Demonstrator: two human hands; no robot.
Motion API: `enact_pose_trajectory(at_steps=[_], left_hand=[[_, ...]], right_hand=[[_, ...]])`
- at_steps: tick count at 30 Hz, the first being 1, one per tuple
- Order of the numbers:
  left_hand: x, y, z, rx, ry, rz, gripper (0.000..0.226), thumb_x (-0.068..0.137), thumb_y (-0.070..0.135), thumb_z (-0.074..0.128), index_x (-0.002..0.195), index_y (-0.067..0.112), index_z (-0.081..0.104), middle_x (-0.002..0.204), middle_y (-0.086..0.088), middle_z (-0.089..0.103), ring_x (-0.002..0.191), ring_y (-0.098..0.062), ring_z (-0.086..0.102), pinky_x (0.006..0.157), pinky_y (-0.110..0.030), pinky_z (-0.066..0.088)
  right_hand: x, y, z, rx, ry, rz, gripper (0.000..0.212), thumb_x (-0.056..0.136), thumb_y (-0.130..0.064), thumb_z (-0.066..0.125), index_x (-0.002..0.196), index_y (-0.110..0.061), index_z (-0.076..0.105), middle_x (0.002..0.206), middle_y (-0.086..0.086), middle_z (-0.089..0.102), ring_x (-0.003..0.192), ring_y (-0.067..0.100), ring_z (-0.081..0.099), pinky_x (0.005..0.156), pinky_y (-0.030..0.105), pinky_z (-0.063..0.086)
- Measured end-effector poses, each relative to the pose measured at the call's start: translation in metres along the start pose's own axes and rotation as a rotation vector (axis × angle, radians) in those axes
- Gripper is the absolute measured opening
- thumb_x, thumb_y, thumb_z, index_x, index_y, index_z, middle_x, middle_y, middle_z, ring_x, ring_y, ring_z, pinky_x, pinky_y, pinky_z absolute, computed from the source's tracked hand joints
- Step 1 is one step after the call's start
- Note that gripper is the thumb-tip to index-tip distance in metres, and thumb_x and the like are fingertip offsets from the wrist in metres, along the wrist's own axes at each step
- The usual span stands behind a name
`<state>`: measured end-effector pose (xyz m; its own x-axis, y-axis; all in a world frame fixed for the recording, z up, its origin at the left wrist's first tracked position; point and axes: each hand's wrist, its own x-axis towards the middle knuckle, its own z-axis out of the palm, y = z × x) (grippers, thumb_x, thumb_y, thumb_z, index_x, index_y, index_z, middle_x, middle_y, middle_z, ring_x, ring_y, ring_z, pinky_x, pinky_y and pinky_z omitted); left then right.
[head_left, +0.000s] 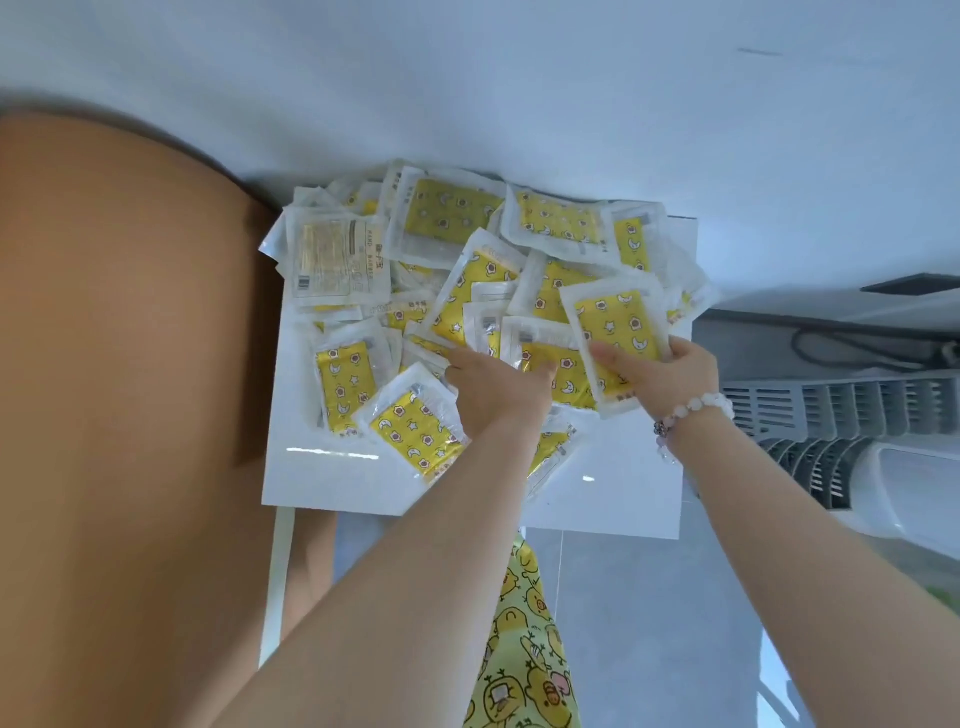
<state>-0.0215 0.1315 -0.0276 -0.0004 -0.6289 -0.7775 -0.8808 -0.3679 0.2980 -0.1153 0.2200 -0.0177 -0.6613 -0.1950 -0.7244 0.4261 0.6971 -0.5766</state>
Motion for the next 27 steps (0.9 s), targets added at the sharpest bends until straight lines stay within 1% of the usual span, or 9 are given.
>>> enact_pose_trajectory(at_steps=[3,6,9,12,15,19,21,23,27], left_hand=[[0.003,0.0,0.004,0.027,0.02,-0.008,0.095,0.071,0.052,0.075,0.135,0.003,0.025,0.136,-0.013,0.04,0.115,-0.032,0.054,0.09,-0.044,0.049],[0.009,-0.006,0.006,0.029,0.002,-0.011,0.09,0.066,0.06,0.074,0.126,0.005,0.035,0.125,-0.011,0.052,0.111,-0.031,0.056,0.092,-0.047,0.048],[0.011,-0.013,0.005,-0.176,-0.094,-0.071,0.08,0.073,0.055,0.072,0.127,0.007,0.039,0.123,-0.007,0.055,0.107,-0.027,0.057,0.084,-0.032,0.046],[0.005,-0.023,0.004,-0.414,-0.172,-0.181,0.075,0.077,0.051,0.07,0.132,0.009,0.041,0.126,-0.006,0.053,0.112,-0.025,0.053,0.074,-0.026,0.037],[-0.005,-0.03,0.0,-0.621,-0.265,-0.282,0.056,0.075,0.054,0.07,0.109,0.012,0.055,0.101,-0.004,0.062,0.087,-0.019,0.06,0.07,-0.026,0.046],[-0.025,-0.031,-0.009,-0.935,-0.59,-0.354,0.033,0.087,0.042,0.061,0.105,0.014,0.06,0.092,-0.004,0.068,0.081,-0.017,0.065,0.077,-0.029,0.051],[-0.023,-0.03,-0.015,-0.961,-0.581,-0.307,0.023,0.091,0.031,0.058,0.104,0.013,0.059,0.092,-0.004,0.069,0.084,-0.018,0.065,0.077,-0.031,0.051],[-0.015,-0.028,-0.023,-0.926,-0.498,-0.255,0.017,0.092,0.025,0.058,0.104,0.013,0.055,0.1,-0.005,0.068,0.093,-0.022,0.066,0.08,-0.032,0.051],[0.005,-0.021,-0.051,-0.91,-0.335,-0.114,0.051,0.09,0.025,0.06,0.136,0.016,0.041,0.118,-0.004,0.065,0.107,-0.023,0.063,0.105,-0.045,0.04]], right_hand=[[-0.003,0.008,-0.002,0.138,-0.034,0.065,0.024,0.066,-0.03,0.084,0.079,-0.021,0.065,0.083,-0.004,0.07,0.074,0.01,0.065,0.064,0.022,0.051],[-0.002,0.015,-0.003,0.302,-0.073,0.143,0.051,0.047,-0.037,0.089,0.088,-0.017,0.067,0.093,0.001,0.073,0.091,0.022,0.069,0.085,0.04,0.054],[-0.006,0.018,-0.005,0.506,-0.201,0.191,0.058,0.053,-0.028,0.082,0.107,-0.011,0.066,0.107,0.008,0.071,0.1,0.028,0.068,0.093,0.049,0.05],[-0.012,0.019,-0.004,0.638,-0.379,0.197,0.045,0.07,-0.021,0.068,0.114,-0.012,0.064,0.117,0.011,0.067,0.104,0.028,0.066,0.089,0.047,0.054],[-0.023,0.017,-0.003,0.767,-0.51,0.183,0.025,0.075,-0.022,0.062,0.096,-0.017,0.075,0.108,0.009,0.071,0.095,0.024,0.07,0.079,0.039,0.058],[-0.035,0.015,0.004,0.85,-0.635,0.154,0.042,0.056,-0.026,0.084,0.096,-0.014,0.077,0.111,0.013,0.07,0.1,0.026,0.068,0.074,0.033,0.058],[-0.037,0.014,0.005,0.814,-0.623,0.153,0.056,0.044,-0.029,0.092,0.096,-0.013,0.077,0.109,0.013,0.07,0.097,0.025,0.07,0.071,0.032,0.058],[-0.037,0.017,0.002,0.758,-0.541,0.158,0.047,0.042,-0.026,0.091,0.085,-0.013,0.078,0.093,0.008,0.074,0.079,0.018,0.073,0.061,0.027,0.058],[-0.036,0.023,-0.002,0.673,-0.368,0.182,0.04,0.055,-0.015,0.076,0.094,-0.011,0.069,0.082,0.003,0.074,0.065,0.013,0.071,0.054,0.024,0.057]])
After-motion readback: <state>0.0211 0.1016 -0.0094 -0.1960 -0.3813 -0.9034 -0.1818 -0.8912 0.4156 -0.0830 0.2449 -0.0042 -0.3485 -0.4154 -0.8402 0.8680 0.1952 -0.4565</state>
